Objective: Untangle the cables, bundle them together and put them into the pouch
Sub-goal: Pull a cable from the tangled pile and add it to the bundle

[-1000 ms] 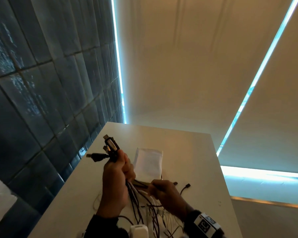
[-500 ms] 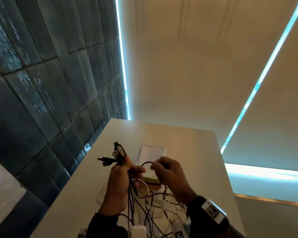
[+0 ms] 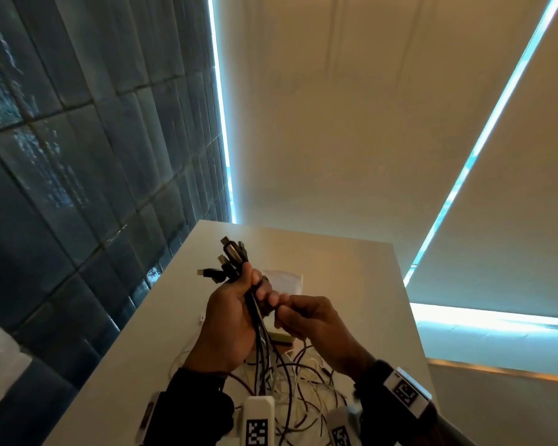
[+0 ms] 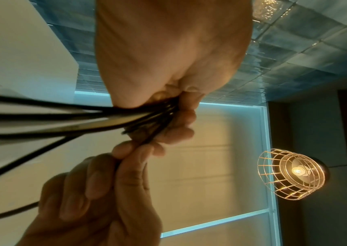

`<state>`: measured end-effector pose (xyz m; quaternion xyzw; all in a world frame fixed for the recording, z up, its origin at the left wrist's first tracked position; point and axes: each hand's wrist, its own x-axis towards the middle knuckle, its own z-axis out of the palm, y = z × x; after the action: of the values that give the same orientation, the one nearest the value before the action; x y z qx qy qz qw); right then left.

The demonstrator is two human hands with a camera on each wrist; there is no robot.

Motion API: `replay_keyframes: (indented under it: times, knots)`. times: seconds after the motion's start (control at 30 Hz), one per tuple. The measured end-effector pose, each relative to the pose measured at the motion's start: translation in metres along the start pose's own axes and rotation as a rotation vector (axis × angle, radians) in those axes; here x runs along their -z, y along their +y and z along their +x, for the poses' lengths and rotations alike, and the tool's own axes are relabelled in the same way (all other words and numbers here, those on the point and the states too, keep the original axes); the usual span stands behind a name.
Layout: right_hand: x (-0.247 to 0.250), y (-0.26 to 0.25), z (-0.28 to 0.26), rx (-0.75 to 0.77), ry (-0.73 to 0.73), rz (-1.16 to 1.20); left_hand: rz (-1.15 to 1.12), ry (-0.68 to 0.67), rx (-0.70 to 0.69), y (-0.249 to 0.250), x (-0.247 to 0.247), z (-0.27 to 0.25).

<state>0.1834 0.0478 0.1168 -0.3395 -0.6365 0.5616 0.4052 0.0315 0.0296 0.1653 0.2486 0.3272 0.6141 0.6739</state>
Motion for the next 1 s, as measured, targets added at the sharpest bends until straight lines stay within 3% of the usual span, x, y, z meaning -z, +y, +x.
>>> replay_keyframes:
  times: [0.13, 0.3, 0.6, 0.73, 1.0]
  knots:
    - [-0.002, 0.010, 0.006, -0.016, -0.063, -0.010, 0.005, -0.037, -0.079, 0.008, -0.001, 0.005]
    - [-0.001, 0.034, 0.013, -0.042, 0.031, -0.081, 0.023, -0.065, -0.162, 0.020, 0.004, 0.004]
    - [-0.005, 0.075, 0.020, -0.176, 0.093, -0.117, 0.045, -0.035, -0.200, 0.032, 0.014, 0.003]
    - [-0.004, 0.094, 0.022, -0.215, 0.073, -0.147, 0.033, -0.087, -0.202, 0.038, 0.014, 0.003]
    - [0.002, 0.116, 0.031, -0.386, 0.096, -0.399, -0.009, -0.104, -0.252, 0.041, 0.017, 0.002]
